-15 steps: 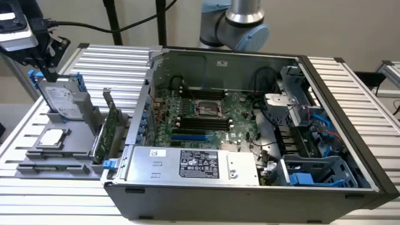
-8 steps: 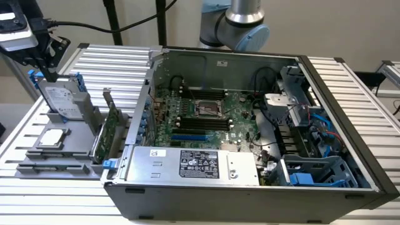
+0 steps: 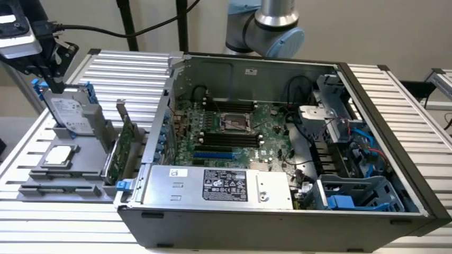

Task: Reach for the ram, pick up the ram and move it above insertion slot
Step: 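Reach for the ram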

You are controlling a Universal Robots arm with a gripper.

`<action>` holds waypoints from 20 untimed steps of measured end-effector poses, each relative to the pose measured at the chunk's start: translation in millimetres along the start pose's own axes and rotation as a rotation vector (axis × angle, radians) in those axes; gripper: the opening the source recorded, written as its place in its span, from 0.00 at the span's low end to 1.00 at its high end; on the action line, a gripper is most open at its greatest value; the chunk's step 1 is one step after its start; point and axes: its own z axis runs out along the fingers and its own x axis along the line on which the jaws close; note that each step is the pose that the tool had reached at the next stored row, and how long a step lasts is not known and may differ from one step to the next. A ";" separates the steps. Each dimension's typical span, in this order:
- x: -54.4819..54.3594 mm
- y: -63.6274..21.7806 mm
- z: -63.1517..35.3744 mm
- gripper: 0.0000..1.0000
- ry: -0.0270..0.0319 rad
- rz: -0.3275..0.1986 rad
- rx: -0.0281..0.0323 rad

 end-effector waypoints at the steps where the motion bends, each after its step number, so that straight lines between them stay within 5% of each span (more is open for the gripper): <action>1: 0.2 -4.5 0.2 0.11 -0.0001 0.000 -0.0001; 13: 6.7 -58.8 7.1 0.11 -0.0001 0.000 -0.0001; 20: 18.1 -80.6 10.4 0.11 -0.0001 0.000 -0.0001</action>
